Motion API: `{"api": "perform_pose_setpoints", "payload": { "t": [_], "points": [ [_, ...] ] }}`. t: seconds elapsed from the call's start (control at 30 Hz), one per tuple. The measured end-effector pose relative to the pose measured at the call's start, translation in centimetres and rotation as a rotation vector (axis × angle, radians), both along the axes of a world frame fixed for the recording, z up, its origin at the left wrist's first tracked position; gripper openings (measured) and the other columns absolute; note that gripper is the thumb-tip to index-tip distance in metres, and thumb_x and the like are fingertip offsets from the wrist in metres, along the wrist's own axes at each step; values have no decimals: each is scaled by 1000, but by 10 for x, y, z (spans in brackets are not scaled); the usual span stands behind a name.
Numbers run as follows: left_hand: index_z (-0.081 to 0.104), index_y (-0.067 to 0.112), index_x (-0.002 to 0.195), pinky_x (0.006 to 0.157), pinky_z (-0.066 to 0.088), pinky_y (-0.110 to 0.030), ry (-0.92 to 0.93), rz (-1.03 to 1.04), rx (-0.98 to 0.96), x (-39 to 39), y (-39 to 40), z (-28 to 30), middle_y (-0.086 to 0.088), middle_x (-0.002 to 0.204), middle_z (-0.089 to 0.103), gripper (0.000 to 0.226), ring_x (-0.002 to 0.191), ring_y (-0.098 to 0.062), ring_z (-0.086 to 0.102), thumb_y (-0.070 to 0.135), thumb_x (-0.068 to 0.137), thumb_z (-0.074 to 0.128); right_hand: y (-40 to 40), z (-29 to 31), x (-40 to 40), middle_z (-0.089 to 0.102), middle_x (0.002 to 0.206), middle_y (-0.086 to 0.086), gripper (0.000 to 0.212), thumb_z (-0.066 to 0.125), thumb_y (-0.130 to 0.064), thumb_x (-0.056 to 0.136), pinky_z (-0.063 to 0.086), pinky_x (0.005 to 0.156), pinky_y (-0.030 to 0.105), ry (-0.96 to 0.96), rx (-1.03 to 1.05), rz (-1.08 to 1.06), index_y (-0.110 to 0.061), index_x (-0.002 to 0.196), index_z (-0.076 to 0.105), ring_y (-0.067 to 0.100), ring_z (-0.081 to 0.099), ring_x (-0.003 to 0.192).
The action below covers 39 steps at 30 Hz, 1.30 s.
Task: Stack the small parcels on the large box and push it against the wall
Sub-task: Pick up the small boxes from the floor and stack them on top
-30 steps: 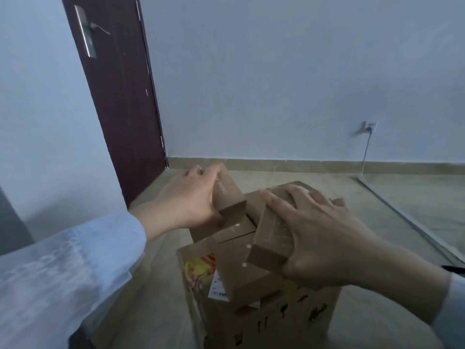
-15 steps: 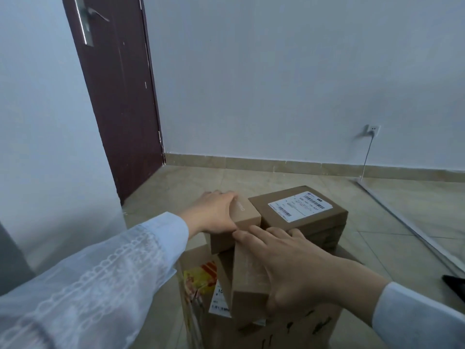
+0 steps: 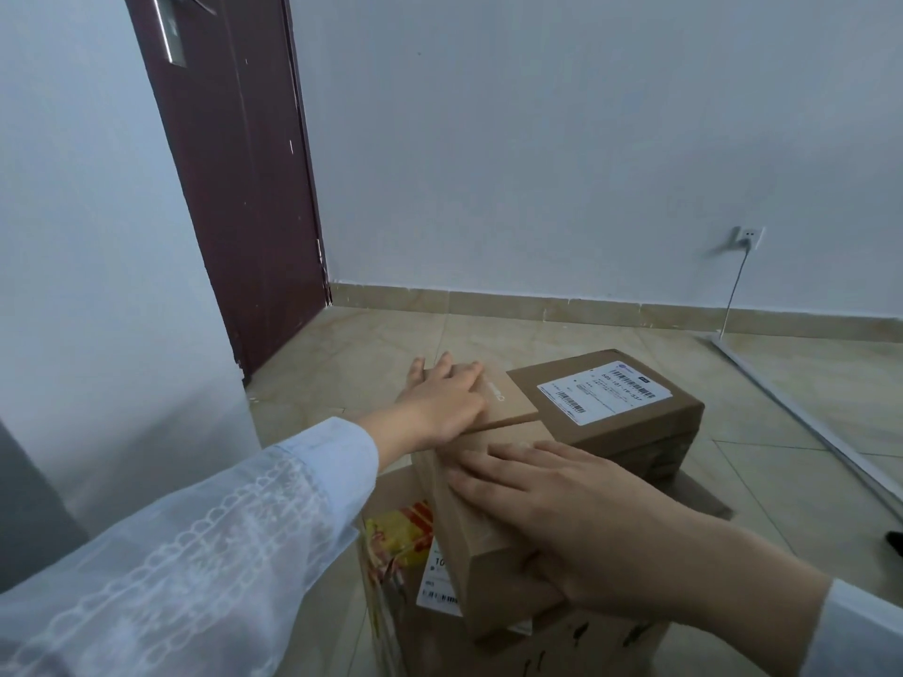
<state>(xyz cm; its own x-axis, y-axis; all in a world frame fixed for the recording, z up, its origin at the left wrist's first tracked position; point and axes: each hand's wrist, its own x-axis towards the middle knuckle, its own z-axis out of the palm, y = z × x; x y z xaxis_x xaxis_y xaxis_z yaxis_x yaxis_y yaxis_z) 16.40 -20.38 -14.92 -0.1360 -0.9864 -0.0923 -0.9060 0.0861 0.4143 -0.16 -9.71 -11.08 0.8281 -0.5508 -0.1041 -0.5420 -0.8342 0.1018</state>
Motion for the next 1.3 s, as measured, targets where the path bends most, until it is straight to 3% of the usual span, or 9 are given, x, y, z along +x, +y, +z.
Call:
{"api": "perform_pose_setpoints", "payload": {
  "t": [0.07, 0.27, 0.43, 0.8, 1.0, 1.1, 1.17, 1.23, 1.3],
  "points": [
    [13, 31, 146, 115, -6, -50, -15, -1, -11, -1, -5, -5, -5, 159, 5, 75, 144, -25, -14, 42, 73, 24, -3, 0, 1, -2, 157, -11, 83, 56, -23, 86, 2, 112, 32, -10, 1, 5, -32, 146, -1, 14, 1, 142],
    [18, 23, 146, 116, -9, -42, 29, -40, -78, 2, -4, -7, -6, 158, 12, 59, 145, -18, -8, 34, 90, 30, -8, -3, -3, -4, 156, -13, 86, 56, -24, 85, 4, 113, 33, -7, 9, -21, -37, 145, -5, 13, 2, 142],
    [20, 34, 144, 115, 2, -50, -2, -4, -87, 6, -6, -10, 0, 159, 11, 78, 145, -21, -7, 54, 69, 20, -10, -6, -11, -7, 156, -15, 87, 57, -25, 85, 1, 113, 32, -18, 14, -54, -39, 144, -7, 11, -1, 141],
    [20, 34, 145, 116, 5, -48, -19, -20, -101, 2, -1, -6, 5, 158, 13, 73, 145, -20, -3, 50, 73, 19, -16, -7, -16, -9, 154, -20, 86, 57, -24, 87, -14, 106, 24, -81, 109, -29, -43, 143, -5, 6, -10, 140],
    [15, 30, 146, 115, -4, -44, -159, -10, -119, -8, 14, 7, 2, 159, 6, 54, 145, -22, -2, 45, 95, 22, -16, -8, -17, -5, 155, -18, 85, 57, -33, 85, -11, 111, 27, -102, 117, -29, -41, 144, -3, 5, -10, 140],
    [16, 23, 147, 115, 1, -40, -185, -32, -137, -14, 18, 11, -3, 159, 8, 53, 145, -21, 2, 41, 97, 20, -12, -7, -18, 6, 154, -18, 75, 47, -55, 87, -16, 105, 13, -211, 115, -85, -36, 146, 5, -10, -10, 132],
    [18, 18, 147, 115, 5, -39, -176, -42, -124, -15, 19, 12, -6, 158, 12, 53, 145, -22, 6, 39, 98, 21, -12, -9, -18, 13, 154, -16, 63, 28, -59, 92, -20, 94, 4, -288, 50, -163, -32, 146, 12, -17, -7, 123],
    [16, 15, 147, 115, 7, -38, -204, -59, -138, -16, 19, 10, -8, 158, 13, 54, 145, -24, 7, 38, 98, 20, -15, -13, -18, 9, 155, -12, 60, 13, -56, 93, -18, 99, 9, -329, -17, -250, -29, 147, 7, -11, -6, 129],
    [13, 14, 147, 116, 6, -37, -222, -54, -140, -17, 19, 9, -7, 158, 10, 55, 145, -23, 6, 39, 99, 19, -18, -20, -19, 1, 156, -10, 60, 9, -53, 94, -13, 106, 18, -318, -10, -324, -27, 146, -1, -1, -6, 137]
  ]
}}
